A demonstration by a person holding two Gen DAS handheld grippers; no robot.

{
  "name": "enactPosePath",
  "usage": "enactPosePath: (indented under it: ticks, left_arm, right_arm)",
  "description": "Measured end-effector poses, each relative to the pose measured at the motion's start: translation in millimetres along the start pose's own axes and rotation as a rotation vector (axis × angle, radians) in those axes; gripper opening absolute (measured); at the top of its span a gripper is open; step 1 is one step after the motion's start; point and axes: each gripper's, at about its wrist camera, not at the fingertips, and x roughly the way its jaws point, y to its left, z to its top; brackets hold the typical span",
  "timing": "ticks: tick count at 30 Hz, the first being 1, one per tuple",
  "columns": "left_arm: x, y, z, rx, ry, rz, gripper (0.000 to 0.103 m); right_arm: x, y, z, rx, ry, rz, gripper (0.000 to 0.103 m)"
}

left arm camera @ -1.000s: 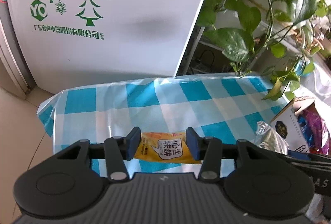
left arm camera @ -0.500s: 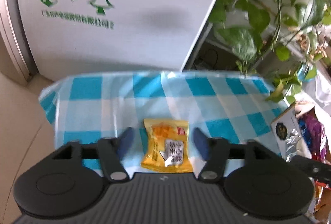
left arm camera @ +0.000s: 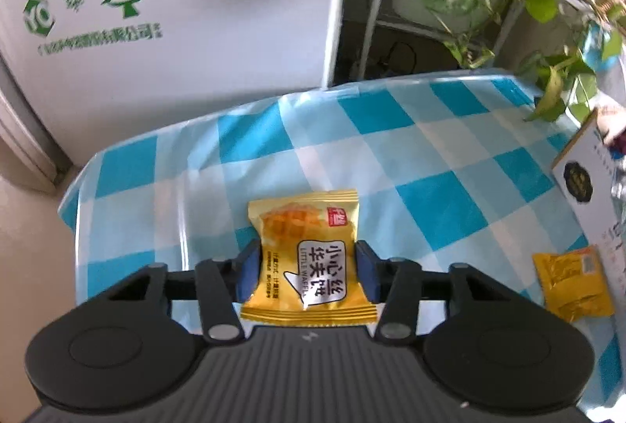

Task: Organize snacks
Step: 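Lift waffle bag with left tool while right tool carries foil bag toward box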

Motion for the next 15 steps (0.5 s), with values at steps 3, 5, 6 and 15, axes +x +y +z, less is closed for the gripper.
enactPosePath:
  ticks: [3, 5, 6, 15]
  left_arm:
    - [-6, 5, -1, -0.042, -0.016, -0.011, 0.046]
    - [-14, 6, 0, -0.057, -0.042, -0.003, 0.046]
    - [-18, 7, 0, -0.061, -0.056, -0.003, 0.046]
    - [-65, 5, -14, -0.125, -0.173, -0.063, 0.046]
  right_arm:
    - [-1, -1, 0, -0.004, -0.003, -0.002, 0.076]
    - [-3, -1, 0, -0.003, -0.007, -0.003, 0.076]
    - [-4, 0, 0, -0.002, -0.010, -0.003, 0.076]
    - [-6, 0, -1, -0.006, -0.004, 0.026, 0.076]
